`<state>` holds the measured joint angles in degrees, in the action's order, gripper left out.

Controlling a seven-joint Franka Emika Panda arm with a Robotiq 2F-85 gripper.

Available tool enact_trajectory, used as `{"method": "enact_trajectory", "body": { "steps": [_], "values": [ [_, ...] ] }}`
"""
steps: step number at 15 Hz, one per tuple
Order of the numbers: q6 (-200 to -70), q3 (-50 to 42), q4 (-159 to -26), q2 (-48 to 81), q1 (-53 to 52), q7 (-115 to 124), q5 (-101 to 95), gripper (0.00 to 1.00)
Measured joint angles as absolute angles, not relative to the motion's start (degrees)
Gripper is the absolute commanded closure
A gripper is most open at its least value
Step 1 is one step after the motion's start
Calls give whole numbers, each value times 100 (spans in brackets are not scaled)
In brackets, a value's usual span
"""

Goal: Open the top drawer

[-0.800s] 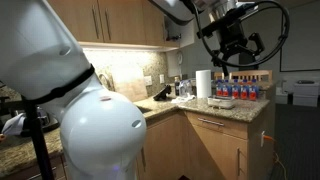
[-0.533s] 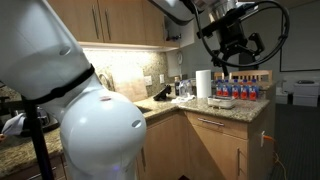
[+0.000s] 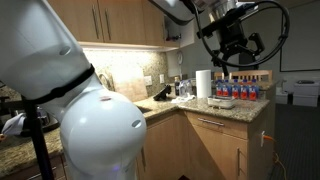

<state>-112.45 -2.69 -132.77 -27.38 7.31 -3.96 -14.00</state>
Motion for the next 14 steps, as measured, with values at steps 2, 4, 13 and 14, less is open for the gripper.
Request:
{"method": "enact_trajectory", "body": {
  "steps": [2, 4, 13, 14],
  "values": [
    [-11245, -269, -13277, -2738, 731, -396, -1400, 0],
    [-11272, -268, -13277, -2735, 698, -396, -1400, 0],
    [-12927, -33, -13765, -2138, 330, 120, -1374, 0],
    [-13127, 22, -13826, -1981, 308, 164, -1375, 0]
  ]
}}
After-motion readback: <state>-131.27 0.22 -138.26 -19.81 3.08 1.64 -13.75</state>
